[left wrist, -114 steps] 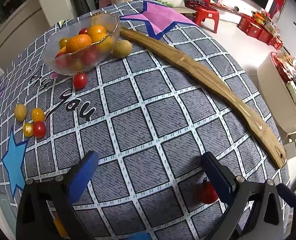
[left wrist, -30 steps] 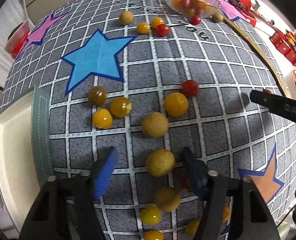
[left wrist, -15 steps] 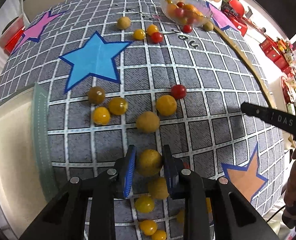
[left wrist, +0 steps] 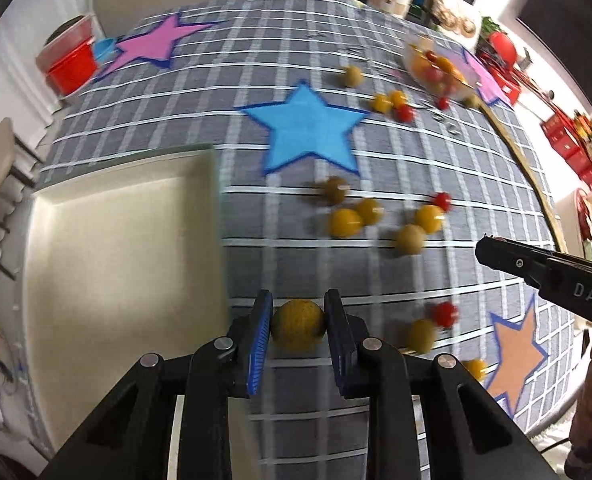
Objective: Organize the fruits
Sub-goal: 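Carry both tomatoes over the white tray and open both tools to drop them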
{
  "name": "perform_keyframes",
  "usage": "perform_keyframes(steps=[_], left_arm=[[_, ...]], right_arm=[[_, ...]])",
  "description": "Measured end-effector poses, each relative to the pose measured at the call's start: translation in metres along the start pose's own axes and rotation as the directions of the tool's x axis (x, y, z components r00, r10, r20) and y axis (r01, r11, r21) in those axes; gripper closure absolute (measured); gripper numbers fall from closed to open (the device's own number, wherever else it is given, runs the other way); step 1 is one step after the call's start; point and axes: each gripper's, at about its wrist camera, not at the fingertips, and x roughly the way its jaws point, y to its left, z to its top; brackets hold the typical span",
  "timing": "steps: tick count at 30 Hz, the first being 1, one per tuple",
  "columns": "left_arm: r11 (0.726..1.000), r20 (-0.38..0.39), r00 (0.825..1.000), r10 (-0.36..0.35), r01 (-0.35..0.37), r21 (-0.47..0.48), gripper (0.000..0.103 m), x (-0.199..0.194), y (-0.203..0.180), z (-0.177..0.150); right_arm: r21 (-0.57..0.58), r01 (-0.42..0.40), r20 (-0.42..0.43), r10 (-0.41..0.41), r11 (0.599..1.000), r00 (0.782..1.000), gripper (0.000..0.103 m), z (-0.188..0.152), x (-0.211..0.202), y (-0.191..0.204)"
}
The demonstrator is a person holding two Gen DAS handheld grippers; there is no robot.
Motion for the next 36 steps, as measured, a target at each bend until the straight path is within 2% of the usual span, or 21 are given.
perform_keyframes(steps=[10,17,22,28,36], left_arm=[[0.986,0.01,0.995,0.098,-0.095,-0.138,0.075,-0.006,0.093,-0.023],[0.967,0.0,0.99,0.143,-0.14,-0.214,0.075,0.005,0.148,-0.034],[0.965,0.021,0.989,0.149,-0.141,-0.223,0.075,0.009,0.168,-0.04],[0.974,0.048,0.988,0.146,-0.135,-0.181,0.075,0.01,0.173,-0.041],[0.984,0.085,0.987,0.134,-0.123,-0.127,0.075,0.011,0.187,-0.035]], right_arm=[[-0.174,-0.096,-0.044,0.089,0.98,0.995,0.08,0.007,0.021,0.11],[-0.25,-0.137,-0.108,0.113,0.958,0.988,0.08,0.009,0.059,0.176],[-0.279,-0.105,-0.135,0.069,0.955,0.988,0.08,0.009,0.086,0.197],[-0.282,-0.055,-0.149,0.013,0.958,0.989,0.08,0.006,0.108,0.202],[-0.288,-0.011,-0.096,-0.017,0.958,0.995,0.079,0.006,0.116,0.224]])
